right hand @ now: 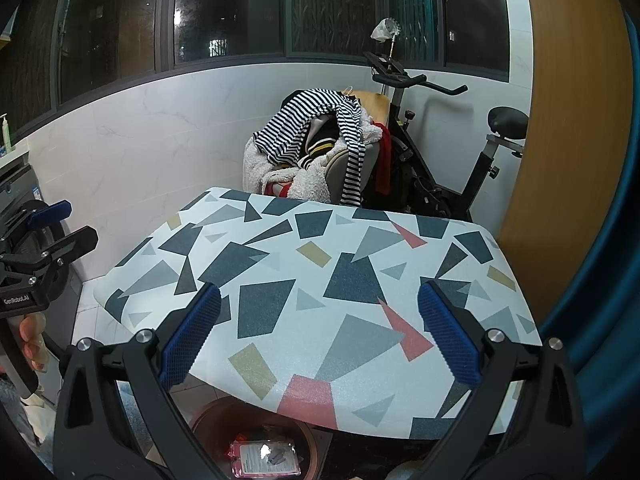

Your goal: Collect trash

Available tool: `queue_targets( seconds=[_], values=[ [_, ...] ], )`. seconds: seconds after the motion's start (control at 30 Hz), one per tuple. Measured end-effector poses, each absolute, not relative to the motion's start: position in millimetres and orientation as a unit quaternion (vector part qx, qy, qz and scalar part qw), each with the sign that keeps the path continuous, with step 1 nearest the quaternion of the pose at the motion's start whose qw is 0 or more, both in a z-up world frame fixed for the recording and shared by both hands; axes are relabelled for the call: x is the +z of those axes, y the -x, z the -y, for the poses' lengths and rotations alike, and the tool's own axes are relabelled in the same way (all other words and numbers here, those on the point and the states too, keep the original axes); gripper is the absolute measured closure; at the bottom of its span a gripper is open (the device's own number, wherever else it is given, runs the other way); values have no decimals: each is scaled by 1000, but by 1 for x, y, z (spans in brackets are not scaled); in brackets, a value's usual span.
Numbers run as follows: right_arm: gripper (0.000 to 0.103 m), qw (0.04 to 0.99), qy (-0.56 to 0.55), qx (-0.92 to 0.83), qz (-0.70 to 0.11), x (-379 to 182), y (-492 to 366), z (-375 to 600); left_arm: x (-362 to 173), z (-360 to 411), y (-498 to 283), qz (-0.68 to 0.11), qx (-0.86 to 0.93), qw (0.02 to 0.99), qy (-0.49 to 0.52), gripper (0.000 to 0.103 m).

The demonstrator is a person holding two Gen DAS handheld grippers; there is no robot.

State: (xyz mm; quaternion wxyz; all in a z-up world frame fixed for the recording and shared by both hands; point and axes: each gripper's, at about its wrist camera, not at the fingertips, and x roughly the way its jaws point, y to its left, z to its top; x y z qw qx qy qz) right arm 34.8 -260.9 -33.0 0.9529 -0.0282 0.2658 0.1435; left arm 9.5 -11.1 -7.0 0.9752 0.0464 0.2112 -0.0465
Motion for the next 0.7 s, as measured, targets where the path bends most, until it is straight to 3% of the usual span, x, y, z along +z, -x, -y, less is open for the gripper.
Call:
queue_targets(
  seconds=[0.7],
  values=[
    [6, 952, 29, 142, -269, -32, -38, 261, -9, 7, -10, -213, -45, 975, -49, 6]
  ],
)
